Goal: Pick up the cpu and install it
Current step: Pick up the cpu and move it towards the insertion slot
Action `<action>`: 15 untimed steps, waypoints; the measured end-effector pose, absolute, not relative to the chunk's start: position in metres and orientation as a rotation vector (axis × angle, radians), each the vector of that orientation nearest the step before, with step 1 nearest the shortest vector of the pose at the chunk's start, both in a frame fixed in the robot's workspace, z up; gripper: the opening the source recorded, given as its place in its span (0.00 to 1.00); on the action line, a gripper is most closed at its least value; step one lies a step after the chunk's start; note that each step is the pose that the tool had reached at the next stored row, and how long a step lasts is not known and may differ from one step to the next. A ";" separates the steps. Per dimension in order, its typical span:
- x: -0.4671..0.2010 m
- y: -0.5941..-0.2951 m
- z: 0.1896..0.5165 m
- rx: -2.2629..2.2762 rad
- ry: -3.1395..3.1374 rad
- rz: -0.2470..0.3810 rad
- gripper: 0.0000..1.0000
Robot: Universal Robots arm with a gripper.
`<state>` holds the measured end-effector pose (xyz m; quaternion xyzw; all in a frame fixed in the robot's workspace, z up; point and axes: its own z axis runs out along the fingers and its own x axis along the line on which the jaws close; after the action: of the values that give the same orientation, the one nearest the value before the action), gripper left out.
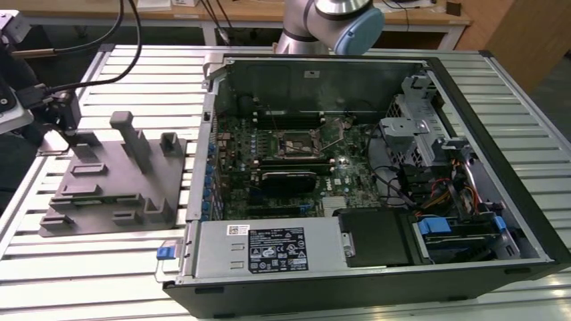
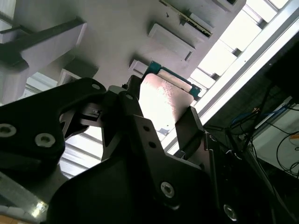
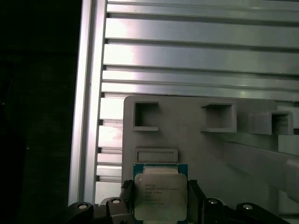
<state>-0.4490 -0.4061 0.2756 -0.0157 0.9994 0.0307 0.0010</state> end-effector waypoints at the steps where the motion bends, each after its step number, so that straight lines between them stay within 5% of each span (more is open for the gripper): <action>1: -0.449 -0.406 0.278 -0.049 3.138 0.097 0.54; 15: -0.449 -0.406 0.318 -0.049 3.137 0.109 0.54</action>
<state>-0.4490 -0.4061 0.3179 -0.0157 0.9993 0.0346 0.0010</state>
